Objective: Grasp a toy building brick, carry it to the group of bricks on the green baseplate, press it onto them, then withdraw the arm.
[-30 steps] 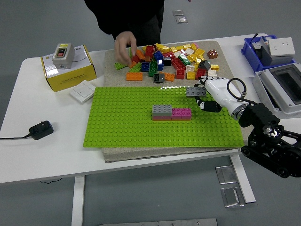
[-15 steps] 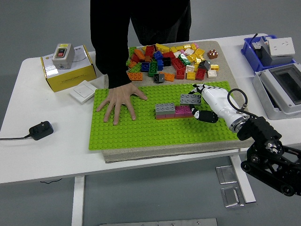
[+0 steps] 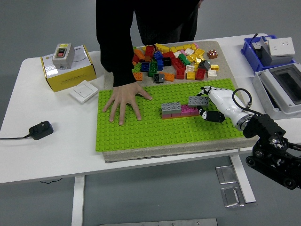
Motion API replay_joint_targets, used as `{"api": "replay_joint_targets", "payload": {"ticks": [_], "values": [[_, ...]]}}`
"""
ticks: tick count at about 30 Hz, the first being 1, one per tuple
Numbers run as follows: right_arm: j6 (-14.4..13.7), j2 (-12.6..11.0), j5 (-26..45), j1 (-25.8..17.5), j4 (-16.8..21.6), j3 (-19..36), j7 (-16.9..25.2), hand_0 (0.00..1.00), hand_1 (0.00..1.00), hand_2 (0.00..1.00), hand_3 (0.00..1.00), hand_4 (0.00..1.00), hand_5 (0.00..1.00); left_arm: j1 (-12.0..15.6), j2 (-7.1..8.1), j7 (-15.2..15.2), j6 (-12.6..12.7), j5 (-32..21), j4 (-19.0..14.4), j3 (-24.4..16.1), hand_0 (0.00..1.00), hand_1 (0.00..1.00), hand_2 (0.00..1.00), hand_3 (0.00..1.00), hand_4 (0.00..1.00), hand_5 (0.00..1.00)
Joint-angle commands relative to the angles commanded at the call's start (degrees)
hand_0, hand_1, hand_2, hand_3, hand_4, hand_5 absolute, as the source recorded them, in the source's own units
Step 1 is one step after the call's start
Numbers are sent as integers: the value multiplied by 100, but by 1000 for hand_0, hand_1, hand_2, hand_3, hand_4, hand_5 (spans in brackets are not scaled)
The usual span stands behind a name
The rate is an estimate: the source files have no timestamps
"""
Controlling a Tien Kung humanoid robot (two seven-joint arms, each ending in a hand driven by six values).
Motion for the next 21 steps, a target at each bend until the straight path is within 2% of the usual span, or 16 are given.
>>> {"api": "replay_joint_targets", "payload": {"ticks": [21], "values": [[-1, 233, 168, 242, -271, -356, 102, 790, 812, 887, 598, 478, 361, -13, -3, 7, 0, -19, 0, 37, 663, 662, 593, 610, 221, 674]]}}
